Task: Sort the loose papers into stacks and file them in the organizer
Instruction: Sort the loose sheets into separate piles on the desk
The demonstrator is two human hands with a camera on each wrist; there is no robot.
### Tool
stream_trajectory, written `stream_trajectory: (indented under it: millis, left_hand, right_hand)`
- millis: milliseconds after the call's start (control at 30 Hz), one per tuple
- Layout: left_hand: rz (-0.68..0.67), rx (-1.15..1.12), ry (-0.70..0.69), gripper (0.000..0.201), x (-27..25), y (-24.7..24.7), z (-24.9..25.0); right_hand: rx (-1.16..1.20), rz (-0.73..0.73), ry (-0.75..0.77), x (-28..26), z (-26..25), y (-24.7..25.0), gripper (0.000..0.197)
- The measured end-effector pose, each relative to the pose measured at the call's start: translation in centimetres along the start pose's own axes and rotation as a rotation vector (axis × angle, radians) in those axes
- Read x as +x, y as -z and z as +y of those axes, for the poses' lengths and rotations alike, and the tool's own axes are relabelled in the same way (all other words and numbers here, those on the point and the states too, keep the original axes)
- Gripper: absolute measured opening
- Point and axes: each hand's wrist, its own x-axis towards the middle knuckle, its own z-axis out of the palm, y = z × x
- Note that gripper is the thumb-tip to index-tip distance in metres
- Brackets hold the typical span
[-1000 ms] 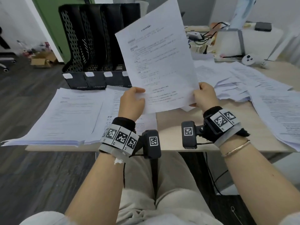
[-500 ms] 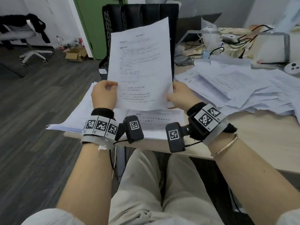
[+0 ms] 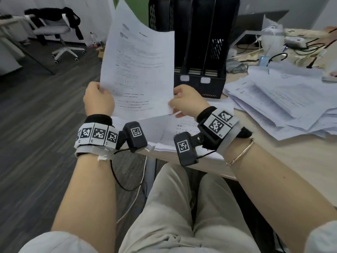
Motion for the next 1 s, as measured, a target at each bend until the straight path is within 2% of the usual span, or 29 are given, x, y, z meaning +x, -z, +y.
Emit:
stream_trajectory:
  millis: [167,367,433,533,600,700,833,1000]
  left_hand:
    - [-0.03,-0.008,0.017,0.029,1.7,2.1,-1.7]
    - [-0.172,0.037,-0.017,0.028,1.4,3.3,-2.5]
    - [-0.201,0.039,0.002,0.027,1.0,3.3,-2.8]
    - [-0.195,0.043,0.071,0.038,0.7,3.1,-3.6]
    - [-0.188,0.069,0.102,0.036,0.9,3.0,-4.2]
    - [-0.192,0.16,0.108,0.015,1.1,2.9,-4.8]
    - [-0.234,0.191,0.168,0.015,0.9,3.1,-5.0]
    - [-0.272,0.217,0.157,0.014,0.0,3.2,-4.1]
  right_hand:
    - [0.092,-0.006,0.054,0.9,-1.0,-1.8,0.069]
    - [-0.008,0.043,0.065,1.6,-0.6,-2.3,0.058]
    - [-0.059,0.01,0.045,1.4,-0.2,-2.3,0.055]
    - [-0.101,-0.075,-0.003,0.8,0.4,-2.5,0.053]
    - [-0.113,-0.13,-0.045,0.4,0.8,-2.9,0.055]
    - [-0.063,-0.177,-0.113,-0.1,1.4,-3.7,0.059]
    - [0.012,-0.203,-0.187,-0.4,2.2,-4.8,0.06]
    - [0.101,-0.195,-0.217,-0.7,2.7,-5.1,0.06]
